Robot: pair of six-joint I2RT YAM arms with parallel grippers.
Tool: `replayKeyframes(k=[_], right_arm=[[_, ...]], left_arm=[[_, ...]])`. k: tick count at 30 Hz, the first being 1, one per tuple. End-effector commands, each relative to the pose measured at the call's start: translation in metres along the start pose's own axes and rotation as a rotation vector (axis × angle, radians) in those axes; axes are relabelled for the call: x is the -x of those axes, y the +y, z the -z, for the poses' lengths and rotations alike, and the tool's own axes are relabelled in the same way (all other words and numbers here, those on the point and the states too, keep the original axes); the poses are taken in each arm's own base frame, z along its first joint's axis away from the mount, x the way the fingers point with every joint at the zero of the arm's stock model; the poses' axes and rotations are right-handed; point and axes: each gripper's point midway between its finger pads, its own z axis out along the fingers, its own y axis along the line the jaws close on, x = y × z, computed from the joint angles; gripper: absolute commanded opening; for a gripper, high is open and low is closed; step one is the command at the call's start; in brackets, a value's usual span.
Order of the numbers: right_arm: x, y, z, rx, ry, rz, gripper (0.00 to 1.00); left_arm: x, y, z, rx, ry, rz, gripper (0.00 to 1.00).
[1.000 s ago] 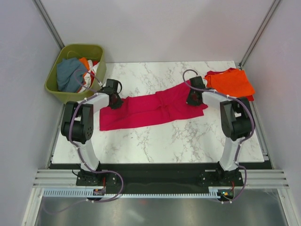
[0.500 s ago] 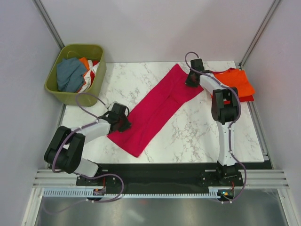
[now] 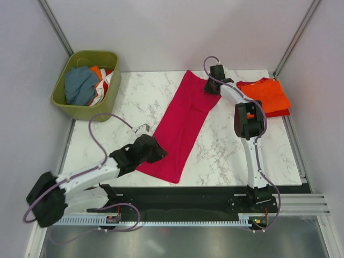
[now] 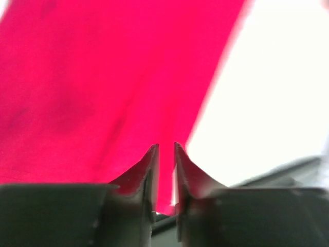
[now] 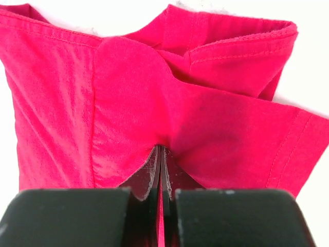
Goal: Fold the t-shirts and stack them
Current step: Fold the tshirt
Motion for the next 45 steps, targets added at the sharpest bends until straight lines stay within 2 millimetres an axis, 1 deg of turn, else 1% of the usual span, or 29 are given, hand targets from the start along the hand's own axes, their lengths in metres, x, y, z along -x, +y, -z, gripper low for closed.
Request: replayKeyframes(k=[1, 2, 3, 4, 5, 8, 9, 11, 12, 13, 14, 17, 19, 22, 23, 24, 25, 26, 27, 28, 29, 30, 32, 33, 35, 38, 40, 42, 45], right_arm=[[-0.055, -0.008, -0.005, -0.046, 0.112, 0.038, 0.05], [-0.048, -0.003, 0.003, -0.032, 0.094, 0.036, 0.06], [-0.052, -0.008, 0.004, -0.045, 0.096, 0.034, 0.06], [-0.050, -0.008, 0.006, -0.045, 0.087, 0.024, 0.07], [-0.044, -0.002, 0.011, -0.030, 0.069, 0.018, 0.07], [-0.043, 0.007, 0.016, -0.022, 0.049, 0.027, 0.09], [-0.041, 0.008, 0.017, -0.026, 0.038, 0.033, 0.10], [-0.040, 0.008, 0.018, -0.040, 0.025, 0.038, 0.10], [-0.041, 0.006, 0.018, -0.044, 0.026, 0.039, 0.09], [-0.042, 0.005, 0.018, -0.047, 0.027, 0.039, 0.09], [-0.042, 0.006, 0.017, -0.045, 0.029, 0.039, 0.09], [-0.047, 0.006, 0.019, -0.043, 0.038, 0.035, 0.09], [-0.051, 0.004, 0.021, -0.047, 0.044, 0.039, 0.09], [-0.052, 0.003, 0.032, -0.054, 0.041, 0.055, 0.09], [-0.044, 0.007, 0.043, -0.045, 0.020, 0.056, 0.09], [-0.054, -0.002, 0.046, -0.061, 0.036, 0.061, 0.10], [-0.051, -0.001, 0.050, -0.048, 0.018, 0.059, 0.11], [-0.043, 0.004, 0.064, -0.029, -0.006, 0.063, 0.12], [-0.053, -0.007, 0.068, -0.048, 0.008, 0.067, 0.13], [-0.051, -0.006, 0.074, -0.041, 0.001, 0.068, 0.14], [-0.041, -0.001, 0.089, -0.023, -0.026, 0.070, 0.15], [-0.049, -0.008, 0.094, -0.034, -0.014, 0.077, 0.19], [-0.040, 0.001, 0.114, 0.015, -0.053, 0.068, 0.21], [-0.055, -0.003, 0.116, 0.027, -0.022, 0.075, 0.23], [-0.060, 0.000, 0.129, 0.049, -0.014, 0.076, 0.23], [-0.069, 0.012, 0.142, 0.072, -0.019, 0.085, 0.22], [-0.078, 0.014, 0.145, 0.062, -0.018, 0.104, 0.24], [-0.076, 0.012, 0.142, 0.043, -0.028, 0.100, 0.24], [-0.079, 0.010, 0.130, 0.014, -0.007, 0.102, 0.24]], left_arm=[[0.045, -0.054, 0.051, -0.245, -0.173, -0.016, 0.48], [0.053, -0.066, 0.073, -0.323, -0.198, -0.004, 0.60], [0.058, -0.078, 0.086, -0.375, -0.203, -0.003, 0.66], [0.055, -0.087, 0.098, -0.423, -0.172, 0.003, 0.69], [0.058, -0.097, 0.111, -0.462, -0.164, 0.016, 0.76], [0.052, -0.120, 0.144, -0.624, -0.113, 0.006, 0.75], [0.053, -0.122, 0.155, -0.666, -0.125, 0.011, 0.72], [0.058, -0.119, 0.162, -0.700, -0.185, -0.013, 0.64], [0.057, -0.105, 0.153, -0.652, -0.201, 0.008, 0.63], [0.063, -0.103, 0.164, -0.684, -0.245, 0.019, 0.63], [0.060, -0.100, 0.162, -0.695, -0.242, 0.019, 0.68], [0.063, -0.103, 0.171, -0.680, -0.237, -0.008, 0.68], [0.052, -0.086, 0.149, -0.540, -0.176, -0.071, 0.66], [0.044, -0.084, 0.139, -0.493, -0.120, -0.112, 0.65], [0.038, -0.078, 0.126, -0.452, -0.094, -0.116, 0.65], [0.035, -0.076, 0.122, -0.439, -0.084, -0.125, 0.64], [0.036, -0.073, 0.115, -0.420, -0.092, -0.143, 0.63], [0.033, -0.066, 0.105, -0.387, -0.088, -0.157, 0.61], [0.033, -0.061, 0.099, -0.363, -0.097, -0.164, 0.61], [0.038, -0.057, 0.093, -0.340, -0.129, -0.176, 0.60], [0.037, -0.051, 0.087, -0.316, -0.131, -0.189, 0.60], [0.036, -0.047, 0.082, -0.294, -0.131, -0.203, 0.59], [0.044, -0.043, 0.078, -0.255, -0.171, -0.228, 0.59], [0.046, -0.042, 0.076, -0.247, -0.179, -0.269, 0.58], [0.055, -0.035, 0.075, -0.194, -0.217, -0.299, 0.58], [0.068, -0.015, 0.067, -0.060, -0.265, -0.325, 0.57], [0.065, 0.004, 0.056, 0.035, -0.230, -0.338, 0.58], [0.061, 0.017, 0.047, 0.091, -0.179, -0.337, 0.58], [0.042, 0.029, 0.029, 0.132, -0.068, -0.355, 0.58]])
